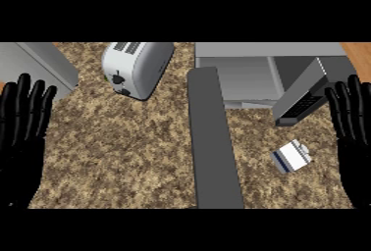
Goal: Pick up the milk, place it into the microwave and close the microwave
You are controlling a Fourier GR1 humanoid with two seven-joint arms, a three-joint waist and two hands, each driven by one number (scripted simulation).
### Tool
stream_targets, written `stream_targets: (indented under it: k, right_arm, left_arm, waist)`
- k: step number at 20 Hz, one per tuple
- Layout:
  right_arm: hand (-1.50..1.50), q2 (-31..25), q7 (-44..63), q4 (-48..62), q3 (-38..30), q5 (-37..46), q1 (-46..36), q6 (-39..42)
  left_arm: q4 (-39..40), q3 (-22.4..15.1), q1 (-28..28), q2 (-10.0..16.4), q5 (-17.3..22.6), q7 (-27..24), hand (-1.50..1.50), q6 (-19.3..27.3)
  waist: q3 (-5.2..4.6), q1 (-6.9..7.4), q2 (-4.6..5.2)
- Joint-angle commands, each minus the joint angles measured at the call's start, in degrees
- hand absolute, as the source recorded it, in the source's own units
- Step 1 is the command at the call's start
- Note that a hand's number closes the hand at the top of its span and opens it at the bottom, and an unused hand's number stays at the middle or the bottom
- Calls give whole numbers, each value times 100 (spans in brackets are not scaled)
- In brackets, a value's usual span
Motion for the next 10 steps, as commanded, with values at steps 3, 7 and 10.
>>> stream_targets:
  k: [3, 7, 10]
  right_arm:
    - [-150, 131, -726, -115, -72, 89, 920, 75]
    - [-150, -87, -387, -141, -399, -786, 1359, 605]
    - [-150, 0, -745, 23, -336, -721, 1655, 745]
  left_arm:
    - [351, -71, -202, -26, -231, -90, -150, -97]
    - [770, -174, -136, -535, 407, 461, -150, 36]
    - [542, -666, 504, -671, 246, 174, -150, 115]
  waist:
    - [-23, 35, -15]
    - [-22, -89, -12]
    - [-22, 39, -19]
